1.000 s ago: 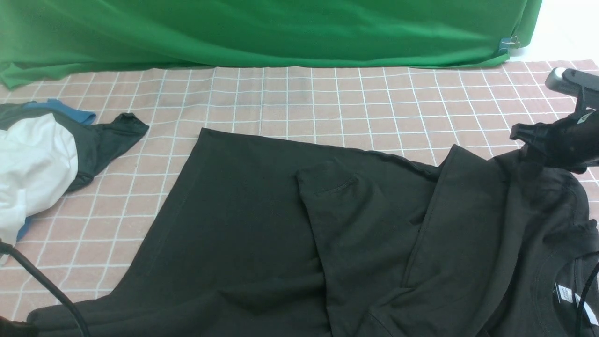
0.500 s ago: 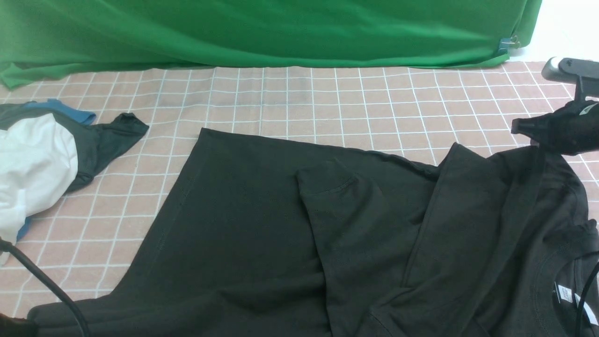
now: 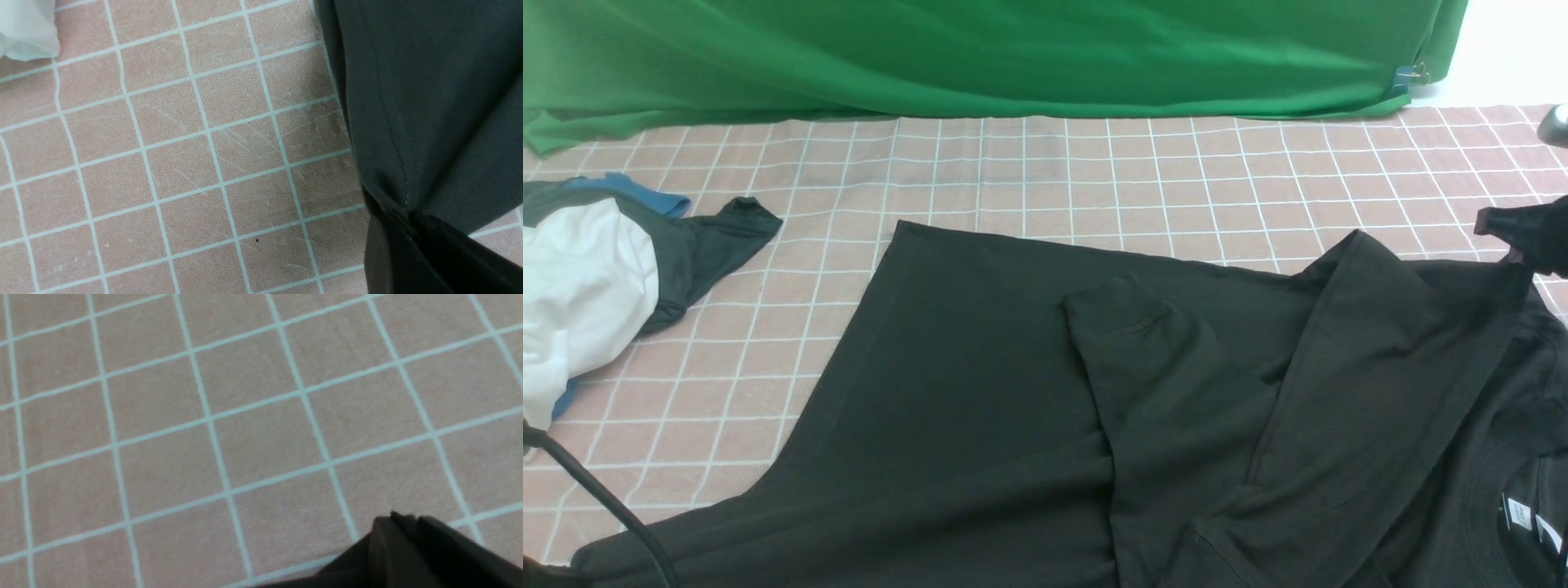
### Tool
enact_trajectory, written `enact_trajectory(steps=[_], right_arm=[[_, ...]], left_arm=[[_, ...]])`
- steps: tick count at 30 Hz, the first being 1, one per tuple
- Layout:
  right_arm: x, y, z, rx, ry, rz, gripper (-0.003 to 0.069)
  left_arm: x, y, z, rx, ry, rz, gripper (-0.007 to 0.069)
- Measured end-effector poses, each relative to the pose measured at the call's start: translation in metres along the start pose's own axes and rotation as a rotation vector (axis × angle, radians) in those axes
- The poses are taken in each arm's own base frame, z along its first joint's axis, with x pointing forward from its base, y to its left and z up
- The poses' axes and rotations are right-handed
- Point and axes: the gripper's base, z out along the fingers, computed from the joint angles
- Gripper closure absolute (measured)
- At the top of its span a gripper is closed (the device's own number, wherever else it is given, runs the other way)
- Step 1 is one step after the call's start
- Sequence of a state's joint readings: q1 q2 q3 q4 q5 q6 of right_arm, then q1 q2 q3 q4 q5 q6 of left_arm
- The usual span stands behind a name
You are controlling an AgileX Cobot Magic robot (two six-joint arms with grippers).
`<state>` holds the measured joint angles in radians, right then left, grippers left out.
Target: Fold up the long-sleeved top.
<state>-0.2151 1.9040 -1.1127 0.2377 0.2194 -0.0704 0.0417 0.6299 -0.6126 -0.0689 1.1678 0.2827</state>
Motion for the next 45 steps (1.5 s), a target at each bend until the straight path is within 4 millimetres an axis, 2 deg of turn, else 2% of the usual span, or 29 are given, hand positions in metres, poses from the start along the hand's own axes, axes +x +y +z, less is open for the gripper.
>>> enact_trajectory(steps=[6, 7, 8, 9, 10, 11, 12, 14, 15, 16, 17, 18, 19, 20, 21, 22, 25, 28, 30, 35, 45], right_arm=[[0.013, 0.002, -0.005, -0.012, 0.156, -0.002, 0.0133], [0.014, 0.002, -0.010, -0.017, 0.184, -0.002, 0.0093], [0.014, 0.003, -0.012, -0.019, 0.194, 0.000, 0.0083], [0.013, 0.008, -0.024, -0.031, 0.215, 0.001, 0.0066], [0.013, 0.013, -0.032, -0.040, 0.220, -0.007, 0.0068], [0.011, 0.024, -0.048, -0.061, 0.223, -0.031, 0.0087], [0.011, 0.026, -0.050, -0.065, 0.217, -0.035, 0.0087], [0.020, 0.059, -0.082, -0.128, 0.235, -0.124, 0.0139], [0.021, 0.062, -0.087, -0.136, 0.235, -0.134, 0.0146], [0.033, 0.089, -0.105, -0.189, 0.252, -0.221, 0.0165], [0.046, 0.106, -0.119, -0.228, 0.272, -0.294, 0.0174], [0.049, 0.109, -0.119, -0.235, 0.277, -0.309, 0.0174], [0.077, 0.140, -0.139, -0.310, 0.321, -0.473, 0.0178], [0.097, 0.155, -0.148, -0.350, 0.354, -0.570, 0.0178], [0.102, 0.157, -0.149, -0.356, 0.366, -0.589, 0.0178], [0.138, 0.179, -0.160, -0.418, 0.418, -0.751, 0.0169], [0.193, 0.202, -0.170, -0.470, 0.474, -0.978, 0.0140], [0.229, 0.218, -0.168, -0.471, 0.456, -1.139, 0.0118], [0.243, 0.226, -0.162, -0.453, 0.435, -1.184, 0.0115], [0.253, 0.229, -0.144, -0.382, 0.436, -1.191, 0.0113], [0.251, 0.227, -0.143, -0.342, 0.447, -1.124, 0.0168]], left_arm=[[0.000, 0.000, 0.000, 0.000, 0.000, 0.000, 0.0589], [0.000, 0.000, 0.000, 0.000, 0.000, 0.000, 0.0589], [0.000, 0.000, 0.000, 0.000, 0.000, 0.000, 0.0589], [0.000, 0.000, 0.000, 0.000, 0.000, 0.000, 0.0589], [0.000, 0.000, 0.000, 0.000, 0.000, 0.000, 0.0589], [0.000, 0.000, 0.000, -0.001, 0.000, 0.000, 0.0589], [0.000, 0.000, 0.000, -0.001, 0.000, 0.000, 0.0589], [0.000, 0.000, 0.000, -0.001, 0.000, 0.000, 0.0589], [0.000, 0.000, 0.000, -0.001, 0.000, 0.000, 0.0589], [0.000, 0.000, 0.000, -0.001, 0.000, 0.000, 0.0589], [0.000, 0.000, 0.000, -0.001, 0.000, 0.000, 0.0589], [0.000, 0.000, 0.000, -0.001, 0.000, 0.000, 0.0589], [0.000, 0.000, 0.000, -0.001, 0.000, 0.000, 0.0589], [0.000, 0.000, 0.000, -0.001, 0.000, 0.000, 0.0589], [0.000, 0.000, 0.000, -0.001, 0.000, 0.000, 0.0589], [-0.001, 0.000, 0.000, -0.003, -0.007, 0.000, 0.0589], [-0.002, 0.001, 0.000, -0.008, -0.024, 0.000, 0.0589], [-0.003, 0.001, 0.000, -0.010, -0.028, 0.001, 0.0589], [-0.003, 0.001, 0.000, -0.010, -0.029, 0.001, 0.0589], [-0.003, 0.001, 0.000, -0.011, -0.033, 0.000, 0.0589], [-0.003, 0.000, 0.000, -0.004, -0.036, -0.003, 0.0589]])
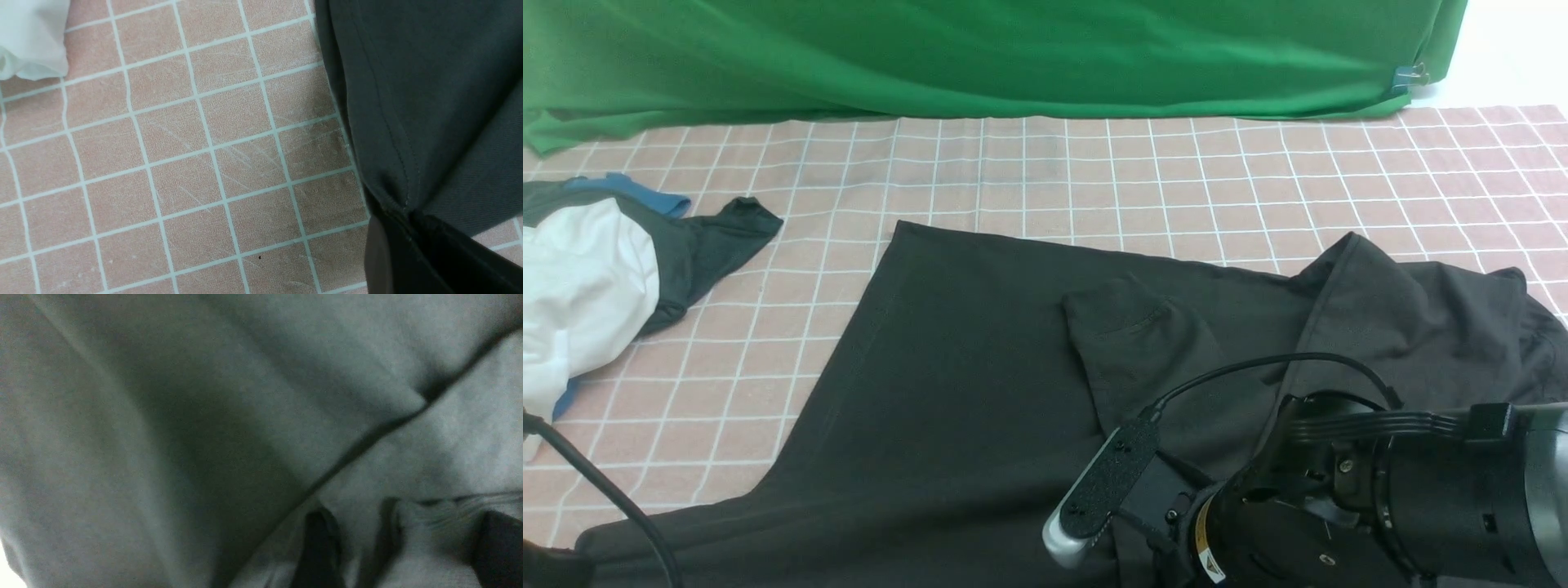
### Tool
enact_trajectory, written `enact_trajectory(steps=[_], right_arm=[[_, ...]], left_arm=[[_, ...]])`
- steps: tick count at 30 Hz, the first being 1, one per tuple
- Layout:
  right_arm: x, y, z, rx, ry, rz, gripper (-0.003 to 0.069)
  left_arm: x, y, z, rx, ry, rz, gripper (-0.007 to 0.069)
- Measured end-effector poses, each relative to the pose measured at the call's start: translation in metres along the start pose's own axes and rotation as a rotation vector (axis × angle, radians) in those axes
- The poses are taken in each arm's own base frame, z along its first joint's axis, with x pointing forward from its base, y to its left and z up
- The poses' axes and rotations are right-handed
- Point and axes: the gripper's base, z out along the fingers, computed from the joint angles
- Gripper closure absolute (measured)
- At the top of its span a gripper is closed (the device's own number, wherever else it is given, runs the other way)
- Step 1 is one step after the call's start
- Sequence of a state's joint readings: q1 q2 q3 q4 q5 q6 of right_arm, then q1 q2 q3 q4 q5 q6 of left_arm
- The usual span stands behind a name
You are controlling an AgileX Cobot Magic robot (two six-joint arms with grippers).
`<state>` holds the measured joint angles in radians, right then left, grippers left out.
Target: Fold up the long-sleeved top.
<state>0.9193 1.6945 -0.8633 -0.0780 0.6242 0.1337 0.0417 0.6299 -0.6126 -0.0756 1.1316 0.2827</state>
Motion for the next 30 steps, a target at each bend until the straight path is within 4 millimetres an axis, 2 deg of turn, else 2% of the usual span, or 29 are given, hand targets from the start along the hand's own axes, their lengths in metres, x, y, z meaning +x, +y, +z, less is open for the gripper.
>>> enact_trajectory(steps=[9, 16, 20, 27, 30], right_arm=[[0.003, -0.007, -0.020, 0.005, -0.020, 0.102, 0.0174], [0.001, -0.017, -0.002, -0.004, 0.009, 0.180, 0.0174], [0.001, -0.016, -0.002, -0.017, 0.012, 0.196, 0.0174], [0.001, -0.014, -0.023, -0.046, -0.055, 0.226, 0.0174], [0.000, -0.014, -0.026, -0.054, -0.073, 0.234, 0.0174]], left_arm=[[0.000, 0.000, 0.000, 0.002, 0.001, -0.001, 0.0589], [0.000, 0.000, 0.000, 0.005, 0.004, -0.002, 0.0589], [0.000, -0.001, 0.000, 0.006, 0.005, -0.002, 0.0589], [0.000, -0.001, 0.000, 0.006, 0.001, -0.003, 0.0589], [0.000, 0.000, 0.000, 0.005, -0.005, -0.003, 0.0589]])
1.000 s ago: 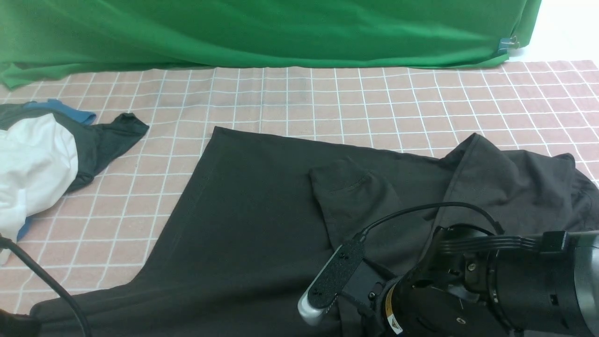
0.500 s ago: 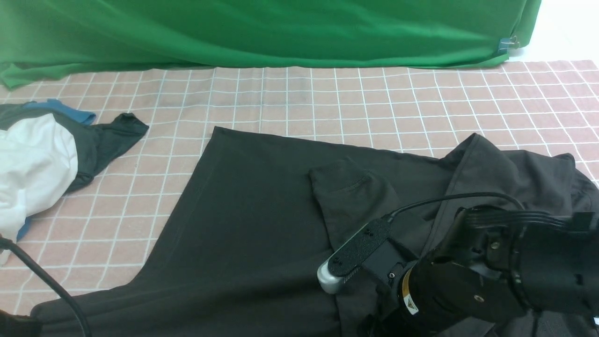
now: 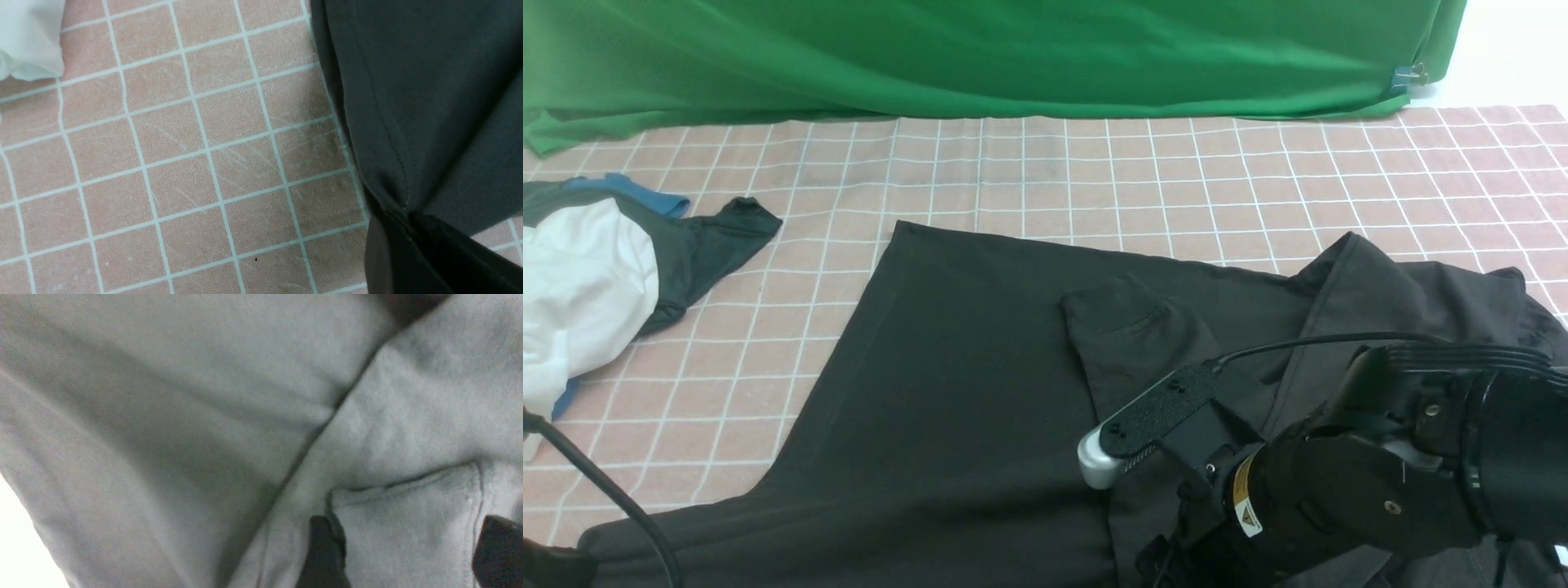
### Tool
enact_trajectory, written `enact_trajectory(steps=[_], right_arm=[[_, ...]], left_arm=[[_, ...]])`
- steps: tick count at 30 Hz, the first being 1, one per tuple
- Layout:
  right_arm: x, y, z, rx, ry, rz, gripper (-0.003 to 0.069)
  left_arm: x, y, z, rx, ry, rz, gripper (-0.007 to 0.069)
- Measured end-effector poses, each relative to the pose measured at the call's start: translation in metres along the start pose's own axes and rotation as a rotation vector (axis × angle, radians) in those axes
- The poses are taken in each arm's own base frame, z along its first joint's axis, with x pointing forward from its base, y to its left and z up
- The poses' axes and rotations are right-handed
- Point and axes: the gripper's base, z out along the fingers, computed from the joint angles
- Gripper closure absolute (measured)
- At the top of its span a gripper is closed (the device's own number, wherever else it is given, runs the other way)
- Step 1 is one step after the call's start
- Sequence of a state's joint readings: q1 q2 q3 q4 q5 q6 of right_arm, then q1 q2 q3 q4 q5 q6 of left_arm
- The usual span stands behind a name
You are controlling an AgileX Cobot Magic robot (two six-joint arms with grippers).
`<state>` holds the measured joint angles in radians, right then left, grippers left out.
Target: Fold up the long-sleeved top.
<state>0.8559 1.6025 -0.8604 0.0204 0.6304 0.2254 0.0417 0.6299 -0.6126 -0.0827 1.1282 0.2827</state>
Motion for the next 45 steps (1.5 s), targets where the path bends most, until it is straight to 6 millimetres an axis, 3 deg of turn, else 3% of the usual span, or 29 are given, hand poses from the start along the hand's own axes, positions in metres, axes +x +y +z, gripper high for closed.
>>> enact_trajectory(steps=[7, 14, 16, 17, 19, 22, 30, 33, 34, 39, 45], right_arm=[[0.001, -0.001, 0.029, 0.018, 0.073, 0.000, 0.0174], [-0.001, -0.001, 0.031, 0.022, 0.081, -0.004, 0.0194], [-0.001, -0.002, 0.031, 0.029, 0.084, -0.017, 0.0283], [-0.001, -0.002, 0.031, 0.029, 0.084, -0.017, 0.0292], [-0.001, -0.005, 0.031, 0.043, 0.085, -0.032, 0.0426], [-0.001, -0.006, 0.031, 0.051, 0.090, -0.043, 0.0519], [0.000, -0.006, 0.025, 0.042, 0.084, -0.062, 0.0517], [0.002, -0.004, 0.008, 0.019, 0.052, -0.044, 0.0517], [-0.001, -0.002, -0.007, 0.006, -0.002, -0.029, 0.0517], [-0.029, 0.006, -0.060, -0.053, -0.229, -0.005, 0.0517], [-0.050, 0.011, -0.080, -0.081, -0.325, 0.000, 0.0517]], left_arm=[[0.000, -0.001, 0.000, 0.013, -0.005, -0.007, 0.0589], [-0.001, -0.002, 0.000, 0.018, -0.006, -0.009, 0.0589], [-0.001, -0.002, 0.000, 0.018, -0.006, -0.009, 0.0589], [-0.001, -0.002, 0.000, 0.018, -0.006, -0.009, 0.0589], [-0.001, -0.002, 0.000, 0.018, -0.006, -0.009, 0.0589], [-0.001, -0.002, 0.000, 0.018, -0.007, -0.009, 0.0589], [-0.001, -0.002, 0.000, 0.019, -0.007, -0.010, 0.0589], [-0.001, -0.002, 0.000, 0.020, -0.007, -0.010, 0.0589], [-0.001, -0.002, 0.000, 0.020, -0.007, -0.010, 0.0589], [-0.001, -0.002, 0.000, 0.019, -0.010, -0.010, 0.0589], [-0.001, -0.002, 0.000, 0.019, -0.010, -0.010, 0.0589]])
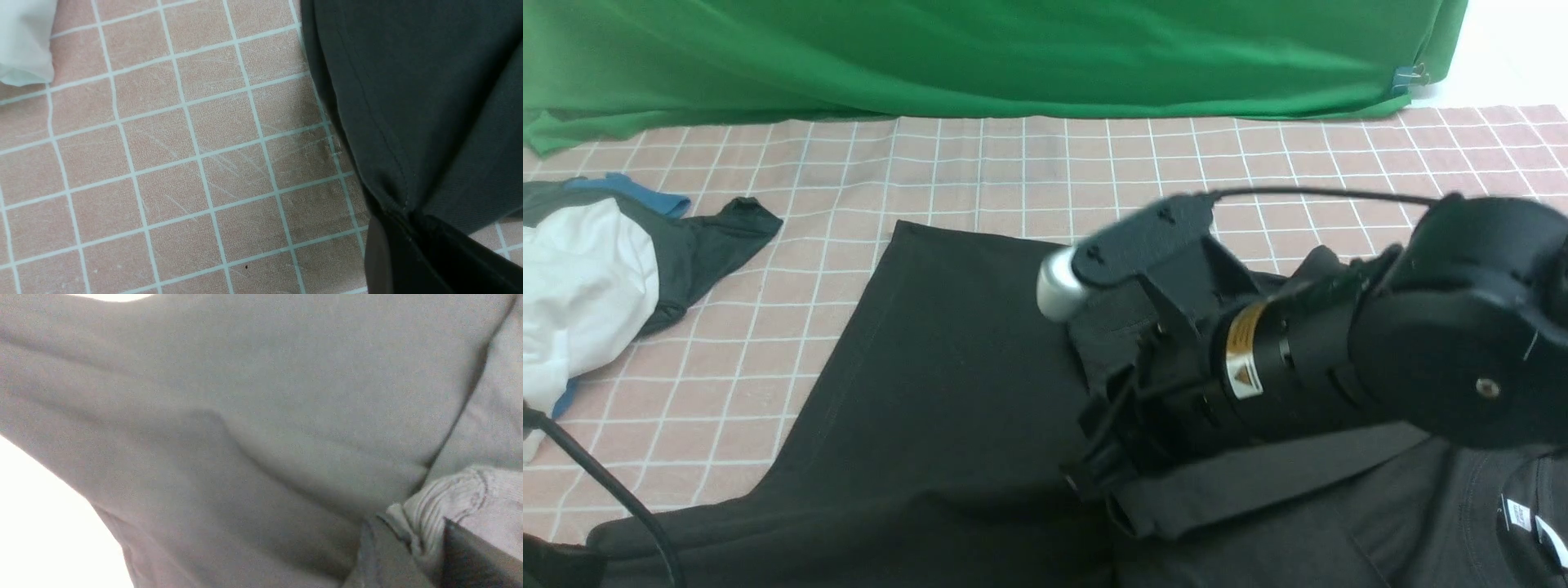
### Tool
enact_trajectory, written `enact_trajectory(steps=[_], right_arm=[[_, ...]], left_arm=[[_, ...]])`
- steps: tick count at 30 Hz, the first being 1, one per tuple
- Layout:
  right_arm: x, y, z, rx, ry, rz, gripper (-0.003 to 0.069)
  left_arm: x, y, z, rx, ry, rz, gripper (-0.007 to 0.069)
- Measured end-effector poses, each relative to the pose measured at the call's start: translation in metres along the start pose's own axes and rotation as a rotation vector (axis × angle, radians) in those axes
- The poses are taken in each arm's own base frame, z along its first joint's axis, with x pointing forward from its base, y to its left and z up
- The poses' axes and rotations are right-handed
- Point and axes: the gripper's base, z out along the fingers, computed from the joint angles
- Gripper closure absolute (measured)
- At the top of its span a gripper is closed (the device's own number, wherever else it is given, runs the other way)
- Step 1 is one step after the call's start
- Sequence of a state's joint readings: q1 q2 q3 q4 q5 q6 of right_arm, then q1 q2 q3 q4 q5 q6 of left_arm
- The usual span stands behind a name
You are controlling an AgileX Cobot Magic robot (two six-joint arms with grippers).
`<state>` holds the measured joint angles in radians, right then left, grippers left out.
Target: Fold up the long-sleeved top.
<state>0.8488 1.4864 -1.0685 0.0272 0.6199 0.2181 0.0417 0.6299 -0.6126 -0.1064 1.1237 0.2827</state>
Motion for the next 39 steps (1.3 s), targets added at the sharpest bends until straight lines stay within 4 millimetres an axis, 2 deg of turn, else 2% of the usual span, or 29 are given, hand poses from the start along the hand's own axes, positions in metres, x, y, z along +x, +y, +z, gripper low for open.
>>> enact_trajectory(steps=[8, 21, 25, 30, 33, 34, 37, 39], right_arm=[[-0.012, 0.004, -0.005, -0.024, -0.046, 0.016, 0.0517], [-0.016, 0.012, -0.008, -0.102, -0.054, 0.033, 0.0517], [-0.017, 0.012, -0.004, -0.102, -0.051, 0.034, 0.0517], [-0.018, 0.012, 0.013, -0.097, -0.048, 0.042, 0.0515], [-0.019, 0.012, 0.019, -0.095, -0.057, 0.043, 0.0432], [-0.020, 0.012, 0.019, -0.096, -0.067, 0.043, 0.0386], [-0.022, 0.012, 0.014, -0.098, -0.089, 0.030, 0.0187], [-0.022, 0.012, 0.010, -0.097, -0.092, 0.015, 0.0143]], left_arm=[[0.000, 0.000, 0.000, 0.000, 0.000, 0.000, 0.0589], [0.000, 0.000, 0.000, 0.002, -0.001, -0.001, 0.0589], [0.000, 0.000, 0.000, 0.003, -0.002, -0.001, 0.0589], [0.000, 0.000, 0.000, 0.005, -0.002, -0.003, 0.0589], [0.000, 0.000, 0.000, 0.000, 0.005, 0.001, 0.0589], [0.001, 0.000, 0.000, -0.004, 0.008, 0.003, 0.0589], [0.002, 0.001, 0.000, -0.015, 0.026, 0.010, 0.0589], [0.003, 0.001, 0.000, -0.014, 0.031, 0.011, 0.0589]])
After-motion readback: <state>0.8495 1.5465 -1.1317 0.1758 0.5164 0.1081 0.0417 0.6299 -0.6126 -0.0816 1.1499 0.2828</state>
